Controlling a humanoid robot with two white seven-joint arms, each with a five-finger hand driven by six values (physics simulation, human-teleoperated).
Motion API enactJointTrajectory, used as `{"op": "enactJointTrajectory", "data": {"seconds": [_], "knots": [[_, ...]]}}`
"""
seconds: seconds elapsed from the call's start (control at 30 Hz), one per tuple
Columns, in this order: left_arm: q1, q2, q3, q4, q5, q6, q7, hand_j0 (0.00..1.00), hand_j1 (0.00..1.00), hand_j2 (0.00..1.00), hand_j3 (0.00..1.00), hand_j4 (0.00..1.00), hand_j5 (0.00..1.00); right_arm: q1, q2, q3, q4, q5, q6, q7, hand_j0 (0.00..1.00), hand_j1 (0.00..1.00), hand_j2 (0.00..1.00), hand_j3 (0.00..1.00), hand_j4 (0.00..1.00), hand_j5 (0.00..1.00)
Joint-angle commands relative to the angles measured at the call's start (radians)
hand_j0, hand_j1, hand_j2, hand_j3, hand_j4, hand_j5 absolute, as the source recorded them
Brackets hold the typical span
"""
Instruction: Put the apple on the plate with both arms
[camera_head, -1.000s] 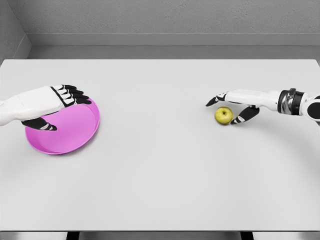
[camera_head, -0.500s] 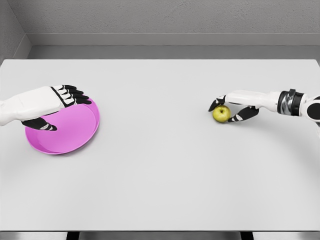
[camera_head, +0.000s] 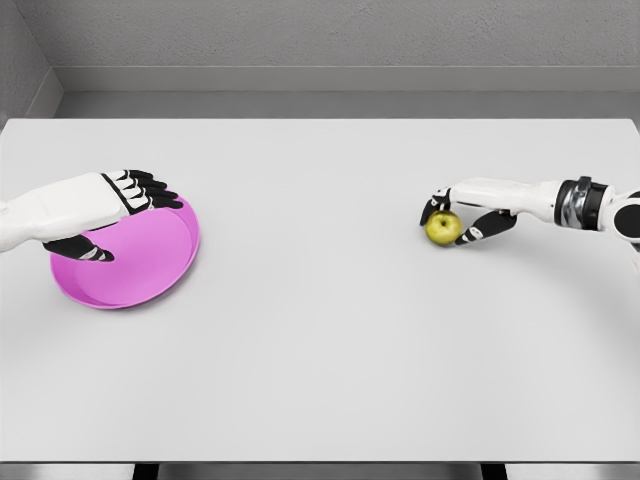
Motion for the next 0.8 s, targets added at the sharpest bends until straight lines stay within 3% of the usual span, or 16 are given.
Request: {"op": "enactJointTrajectory", "data": {"seconds": [0.0,0.23,0.3,0.37,0.43,0.6,0.63,0.73,0.77], "knots": [[0.0,0.001,0.001,0.0,0.006,0.001,0.001,1.0,1.0,1.0,1.0,1.0,1.0,0.0,-0.001,-0.004,-0.001,-0.008,0.003,0.0,0.58,0.58,0.58,0.58,0.58,0.58],[0.0,0.001,0.002,0.0,0.006,0.001,0.001,1.0,1.0,1.0,1.0,1.0,1.0,-0.003,0.025,0.004,-0.05,-0.085,0.003,0.0,0.56,0.56,0.56,0.56,0.56,0.56],[0.0,0.001,0.001,0.0,0.006,0.001,0.001,1.0,1.0,1.0,1.0,1.0,1.0,-0.005,0.036,0.022,-0.122,-0.087,0.003,0.0,0.56,0.56,0.56,0.56,0.56,0.56],[0.0,0.001,0.002,0.0,0.006,0.001,0.001,1.0,1.0,1.0,1.0,1.0,1.0,-0.005,0.048,0.067,-0.286,-0.088,0.003,0.0,0.56,0.56,0.56,0.56,0.56,0.56],[0.0,0.001,0.002,0.0,0.006,0.001,0.001,1.0,1.0,1.0,1.0,1.0,1.0,-0.006,0.059,0.073,-0.401,-0.088,0.02,0.0,0.56,0.56,0.56,0.56,0.56,0.56],[0.0,0.001,0.001,0.0,0.006,0.001,0.001,1.0,1.0,1.0,1.0,1.0,1.0,-0.026,0.074,0.073,-0.415,-0.09,0.043,0.0,0.56,0.56,0.56,0.56,0.56,0.56],[0.0,0.001,0.001,0.0,0.006,0.001,0.001,1.0,1.0,1.0,1.0,1.0,1.0,-0.026,0.073,0.07,-0.41,-0.088,0.044,0.0,0.61,0.61,0.61,0.61,0.61,0.61],[0.0,0.001,0.001,0.0,0.006,0.001,0.001,1.0,1.0,1.0,1.0,1.0,1.0,-0.025,0.067,0.061,-0.37,-0.085,0.043,0.0,0.96,0.96,0.96,0.96,0.96,0.96],[0.0,0.001,0.002,0.0,0.006,0.001,0.001,1.0,1.0,1.0,1.0,1.0,1.0,-0.025,0.065,0.051,-0.354,-0.085,0.041,0.0,1.0,1.0,1.0,1.0,1.0,1.0]]}}
